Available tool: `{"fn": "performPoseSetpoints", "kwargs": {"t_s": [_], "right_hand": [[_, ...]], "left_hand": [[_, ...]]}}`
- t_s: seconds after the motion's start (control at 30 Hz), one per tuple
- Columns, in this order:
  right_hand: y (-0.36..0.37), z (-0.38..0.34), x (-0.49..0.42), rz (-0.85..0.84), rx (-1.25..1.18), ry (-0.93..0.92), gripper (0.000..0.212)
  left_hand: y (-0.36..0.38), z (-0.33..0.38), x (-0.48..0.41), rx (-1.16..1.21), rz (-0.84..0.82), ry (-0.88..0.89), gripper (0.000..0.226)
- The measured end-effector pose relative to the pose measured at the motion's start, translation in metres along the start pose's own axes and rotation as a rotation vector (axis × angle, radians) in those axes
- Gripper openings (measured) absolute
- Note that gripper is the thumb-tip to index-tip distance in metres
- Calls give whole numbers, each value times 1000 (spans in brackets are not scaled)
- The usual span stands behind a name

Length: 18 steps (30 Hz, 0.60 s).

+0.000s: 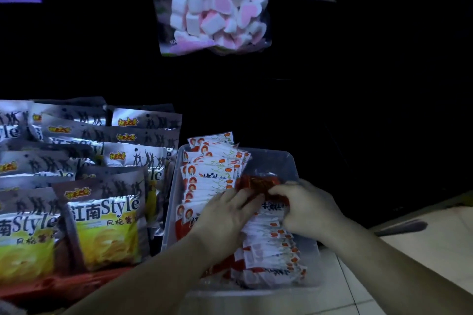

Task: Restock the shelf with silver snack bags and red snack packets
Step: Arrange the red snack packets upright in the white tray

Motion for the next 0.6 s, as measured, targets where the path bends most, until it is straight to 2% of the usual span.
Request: {"fn": "performPoseSetpoints", "kwargs": {"t_s": [0.07,0.13,0.2,0.23,0.33,0.43,0.5,0.57,0.6], "right_hand": [[4,6,9,-20,-102,5,60],[14,11,17,-54,-159,4,54],[23,11,24,-68,-165,-28,70],[25,10,26,-39,-151,-53,82],[12,13,14,188,-44,-75,89],[-4,16,-18,369,-76,-26,71],[-9,19,-45,425,-99,-2,57],[-11,16,-68,434,-106,7,53],[-14,17,-77,453,-123,31,54]], "left_hand": [[3,6,-17,-95,29,104,80],[0,12,-33,-146,66,180,47],[-11,14,-48,-118,141,211,17],[-13,10,-56,-74,158,197,10],[-17,-11,-79,52,219,98,11],[-44,-46,-86,215,413,-91,30],[-69,-53,-69,269,544,-174,46],[-86,-45,-37,281,620,-143,36],[-81,-36,-22,326,553,-97,31]]}}
Point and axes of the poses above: each hand's wrist, its own x-axis away from the middle knuckle, its own y-axis out of the palm, z = x × y, the point moved 9 cm from there along -x, towards the middle knuckle, and after that the axes turned 8 degrees about -x, right-handed, at the moved point
